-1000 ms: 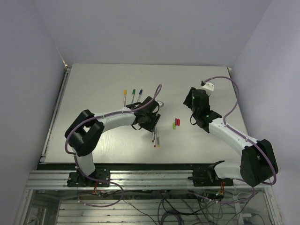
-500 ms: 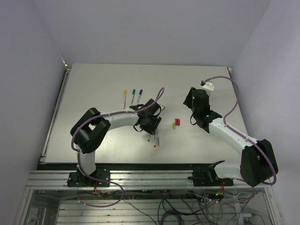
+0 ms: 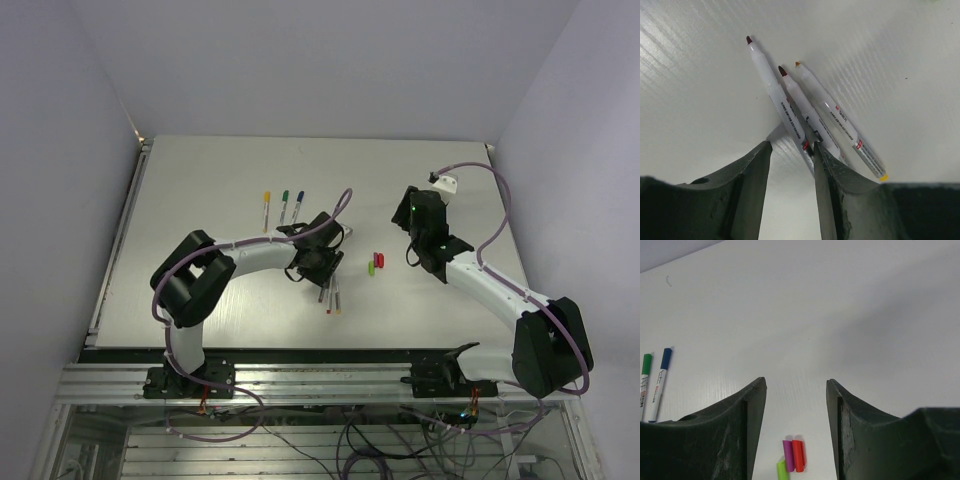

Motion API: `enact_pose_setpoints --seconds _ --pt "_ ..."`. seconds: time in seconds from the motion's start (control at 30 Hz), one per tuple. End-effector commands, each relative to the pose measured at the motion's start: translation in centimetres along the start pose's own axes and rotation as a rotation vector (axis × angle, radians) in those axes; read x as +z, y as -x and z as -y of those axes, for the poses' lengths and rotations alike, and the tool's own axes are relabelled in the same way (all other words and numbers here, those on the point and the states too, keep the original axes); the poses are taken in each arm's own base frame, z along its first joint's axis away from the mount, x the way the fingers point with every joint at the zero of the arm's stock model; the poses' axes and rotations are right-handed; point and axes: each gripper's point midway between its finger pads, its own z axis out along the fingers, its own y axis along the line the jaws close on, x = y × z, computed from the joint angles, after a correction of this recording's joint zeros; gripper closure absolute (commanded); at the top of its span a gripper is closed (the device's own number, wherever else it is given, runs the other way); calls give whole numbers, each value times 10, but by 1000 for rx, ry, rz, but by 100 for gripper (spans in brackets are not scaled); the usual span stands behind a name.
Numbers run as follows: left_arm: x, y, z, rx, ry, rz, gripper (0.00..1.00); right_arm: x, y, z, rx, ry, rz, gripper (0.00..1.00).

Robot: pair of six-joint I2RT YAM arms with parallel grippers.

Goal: Insert the pens into the pen caps

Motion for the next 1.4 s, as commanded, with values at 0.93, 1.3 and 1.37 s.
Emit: enact_pose_setpoints --seconds 0.93,1.3,1.37 --pt "27 -116 -43 11 241 -314 92 0 -3 7 34 -10 -9 50" --pt "23 -70 -47 -2 229 -214 93 3 -41 6 -56 4 -183 67" --pt "17 -47 -52 -21 230 -156 93 3 -51 4 -68 20 -226 71"
